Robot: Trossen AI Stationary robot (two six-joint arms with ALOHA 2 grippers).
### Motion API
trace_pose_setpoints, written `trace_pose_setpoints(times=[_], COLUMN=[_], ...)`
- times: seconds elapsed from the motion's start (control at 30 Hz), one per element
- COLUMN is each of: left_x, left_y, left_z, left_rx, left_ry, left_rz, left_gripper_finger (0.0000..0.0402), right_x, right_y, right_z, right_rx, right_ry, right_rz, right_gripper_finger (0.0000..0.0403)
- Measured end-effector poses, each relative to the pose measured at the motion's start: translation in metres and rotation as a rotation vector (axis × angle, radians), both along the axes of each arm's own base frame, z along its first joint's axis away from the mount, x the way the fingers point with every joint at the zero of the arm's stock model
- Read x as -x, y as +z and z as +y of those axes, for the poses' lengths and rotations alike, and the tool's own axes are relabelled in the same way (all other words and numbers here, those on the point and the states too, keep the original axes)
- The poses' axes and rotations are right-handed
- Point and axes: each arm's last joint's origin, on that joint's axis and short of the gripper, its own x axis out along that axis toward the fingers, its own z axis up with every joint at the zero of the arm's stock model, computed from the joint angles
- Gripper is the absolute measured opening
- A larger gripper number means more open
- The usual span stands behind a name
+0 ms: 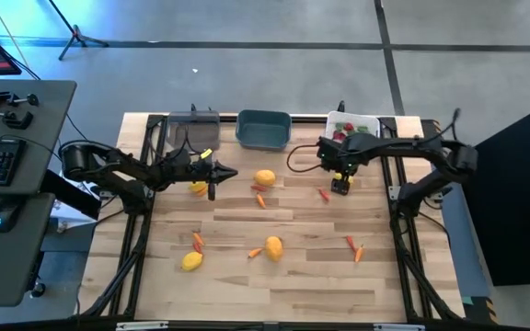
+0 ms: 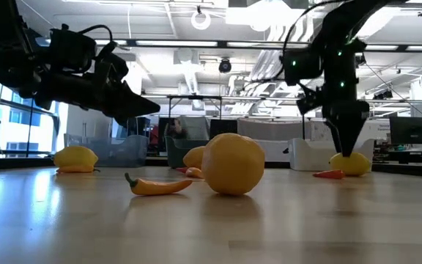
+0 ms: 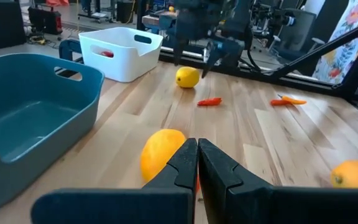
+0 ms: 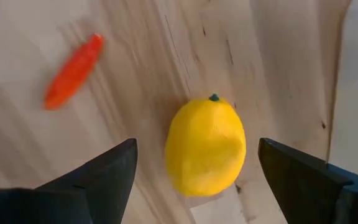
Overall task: Sort produce into baskets
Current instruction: Put the yellow lemon into the blue bin
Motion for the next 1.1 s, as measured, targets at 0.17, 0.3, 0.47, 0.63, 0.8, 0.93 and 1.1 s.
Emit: trace_pose_setpoints(times=[0.17, 0.3, 0.47, 0.63, 0.8, 0.93, 1.1], left_x=[0.0, 0.0, 0.001, 0.004, 0.01, 0.012, 0.012], left_y=[-0.001, -0.001, -0.002, -0.004, -0.006, -0.007, -0.007], left_z=[0.0, 0.0, 0.001, 0.005, 0.011, 0.013, 0.014], left_rx=[0.002, 0.002, 0.007, 0.031, 0.026, 0.026, 0.013], left_ry=[0.012, 0.013, 0.027, 0.069, 0.134, 0.152, 0.15], left_rz=[0.009, 0.01, 0.023, 0.03, 0.031, 0.033, 0.036], left_gripper_finger=[0.0, 0.0, 0.0, 0.0, 0.0, 0.0, 0.0], right_x=[-0.003, -0.003, -0.004, -0.02, -0.057, -0.09, -0.133], right_y=[-0.017, -0.026, -0.03, -0.004, 0.035, 0.057, 0.065], right_z=[-0.006, -0.01, -0.013, -0.02, -0.032, -0.05, -0.087], right_rx=[0.008, -0.033, -0.058, -0.051, 0.045, 0.121, 0.188], right_ry=[0.025, 0.008, -0.004, -0.064, -0.036, 0.051, 0.174], right_rz=[0.09, 0.122, 0.131, -0.002, -0.248, -0.355, -0.371], right_gripper_finger=[0.0323, 0.0298, 0.0216, 0.0141, 0.0141, 0.0141, 0.0141])
